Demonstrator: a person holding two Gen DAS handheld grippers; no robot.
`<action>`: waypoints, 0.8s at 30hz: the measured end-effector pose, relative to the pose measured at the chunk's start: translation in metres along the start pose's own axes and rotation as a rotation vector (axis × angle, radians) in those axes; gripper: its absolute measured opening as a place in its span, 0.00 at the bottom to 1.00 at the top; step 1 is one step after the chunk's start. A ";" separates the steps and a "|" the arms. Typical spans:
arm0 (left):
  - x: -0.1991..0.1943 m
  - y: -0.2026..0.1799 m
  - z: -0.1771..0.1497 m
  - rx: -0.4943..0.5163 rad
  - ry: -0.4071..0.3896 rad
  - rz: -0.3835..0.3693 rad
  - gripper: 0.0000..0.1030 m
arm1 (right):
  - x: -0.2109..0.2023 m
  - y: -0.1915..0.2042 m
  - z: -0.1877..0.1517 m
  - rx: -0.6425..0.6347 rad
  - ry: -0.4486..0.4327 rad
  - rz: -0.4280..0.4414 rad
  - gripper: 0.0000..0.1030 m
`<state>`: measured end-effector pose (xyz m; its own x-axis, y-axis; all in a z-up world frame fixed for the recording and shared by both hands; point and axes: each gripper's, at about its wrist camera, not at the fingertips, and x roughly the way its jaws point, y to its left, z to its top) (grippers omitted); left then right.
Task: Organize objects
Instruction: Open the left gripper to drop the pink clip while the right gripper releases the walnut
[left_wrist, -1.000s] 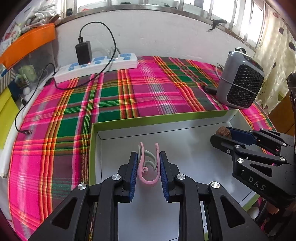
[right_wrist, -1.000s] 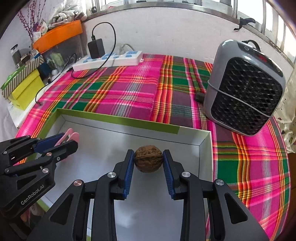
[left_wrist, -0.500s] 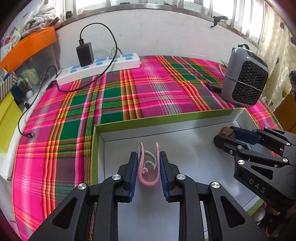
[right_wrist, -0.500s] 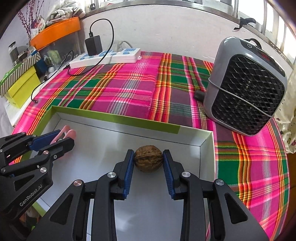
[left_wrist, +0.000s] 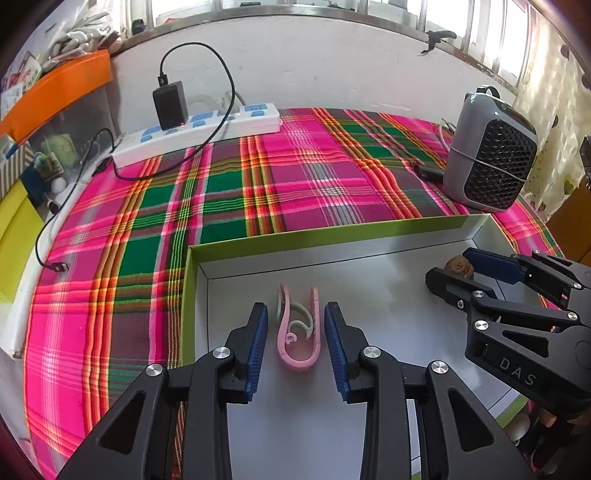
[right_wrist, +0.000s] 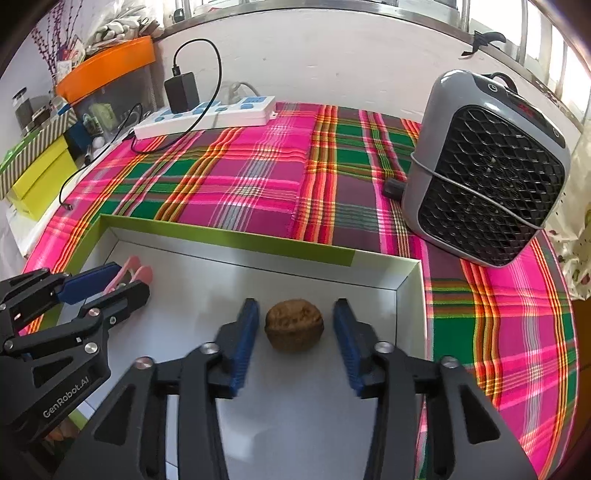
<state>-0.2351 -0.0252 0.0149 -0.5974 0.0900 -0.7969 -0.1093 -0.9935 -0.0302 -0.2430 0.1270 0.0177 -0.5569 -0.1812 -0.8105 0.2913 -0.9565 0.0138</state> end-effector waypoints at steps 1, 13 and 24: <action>0.000 0.000 0.000 0.000 -0.001 -0.001 0.30 | 0.000 -0.001 0.000 0.002 0.000 0.002 0.45; -0.015 0.002 -0.002 -0.019 -0.025 -0.007 0.32 | -0.010 0.002 -0.003 0.008 -0.030 -0.005 0.48; -0.035 -0.004 -0.011 -0.015 -0.050 -0.004 0.32 | -0.030 0.004 -0.009 0.022 -0.060 -0.004 0.48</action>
<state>-0.2052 -0.0253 0.0369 -0.6362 0.0965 -0.7655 -0.1000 -0.9941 -0.0422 -0.2183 0.1309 0.0373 -0.6040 -0.1902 -0.7740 0.2720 -0.9620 0.0240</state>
